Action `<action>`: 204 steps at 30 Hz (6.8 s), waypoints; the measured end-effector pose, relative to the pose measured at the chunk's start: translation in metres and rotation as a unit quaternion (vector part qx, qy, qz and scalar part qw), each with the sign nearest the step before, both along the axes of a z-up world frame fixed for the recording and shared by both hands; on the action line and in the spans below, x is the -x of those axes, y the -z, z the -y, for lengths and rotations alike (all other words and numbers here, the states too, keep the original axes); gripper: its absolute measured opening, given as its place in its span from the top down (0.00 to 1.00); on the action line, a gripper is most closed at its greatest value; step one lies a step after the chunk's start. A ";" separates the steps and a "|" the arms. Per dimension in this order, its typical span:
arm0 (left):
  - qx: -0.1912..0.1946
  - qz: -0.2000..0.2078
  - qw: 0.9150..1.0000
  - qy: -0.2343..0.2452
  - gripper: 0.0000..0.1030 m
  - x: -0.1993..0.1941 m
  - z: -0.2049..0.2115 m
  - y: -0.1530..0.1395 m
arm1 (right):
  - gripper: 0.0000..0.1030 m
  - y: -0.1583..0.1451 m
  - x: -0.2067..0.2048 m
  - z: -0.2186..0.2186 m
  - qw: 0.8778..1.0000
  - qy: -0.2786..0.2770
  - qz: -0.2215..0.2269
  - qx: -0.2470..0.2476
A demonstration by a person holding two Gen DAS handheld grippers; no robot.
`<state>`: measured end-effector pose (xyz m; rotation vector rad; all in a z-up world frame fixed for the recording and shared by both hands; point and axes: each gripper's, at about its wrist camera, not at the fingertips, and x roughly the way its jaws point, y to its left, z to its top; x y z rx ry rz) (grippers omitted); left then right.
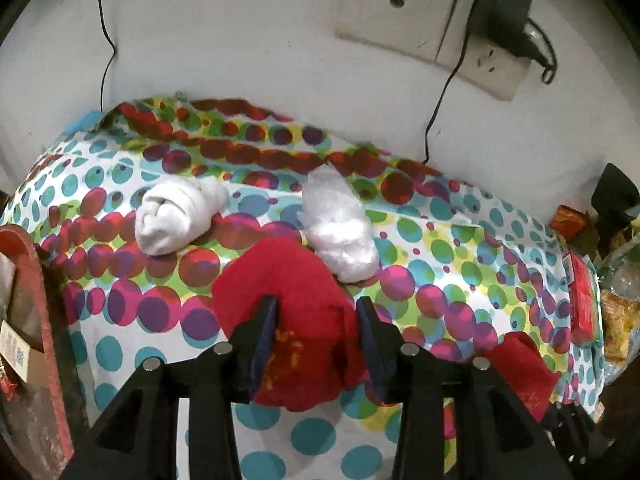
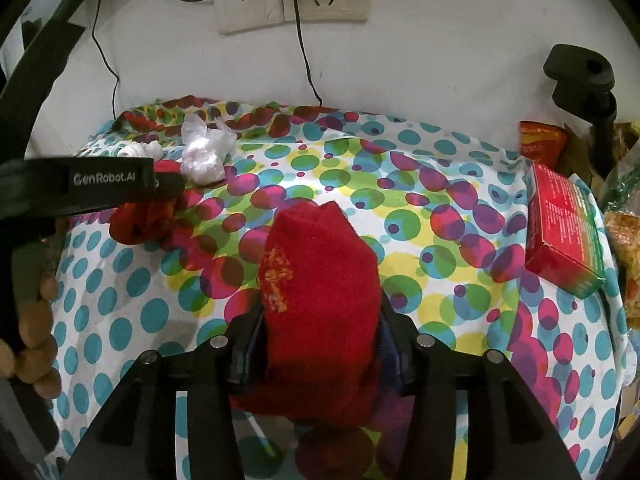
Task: Organize objects
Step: 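Grasp a red sock with the right tool while the left tool grasps another red sock, then lift the red sock with the right tool while the left tool lifts the other red sock, then carry the red sock over the red tray with the left tool, then lower the red sock onto the tray and open the left tool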
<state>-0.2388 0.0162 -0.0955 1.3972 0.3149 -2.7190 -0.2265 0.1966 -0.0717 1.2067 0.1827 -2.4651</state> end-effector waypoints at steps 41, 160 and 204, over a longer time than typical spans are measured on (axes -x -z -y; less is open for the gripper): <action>0.057 -0.066 0.993 0.078 0.71 -0.055 -0.008 0.007 | 0.51 0.001 -0.002 0.008 1.000 -0.003 -0.004 -0.018; 0.116 -0.031 0.985 -0.121 0.72 -0.187 0.244 -0.033 | 0.49 -0.002 -0.001 0.014 1.000 0.001 -0.005 -0.027; 0.114 -0.090 0.988 -0.048 0.41 -0.261 0.153 -0.069 | 0.60 -0.002 -0.001 0.014 1.000 -0.009 -0.009 -0.025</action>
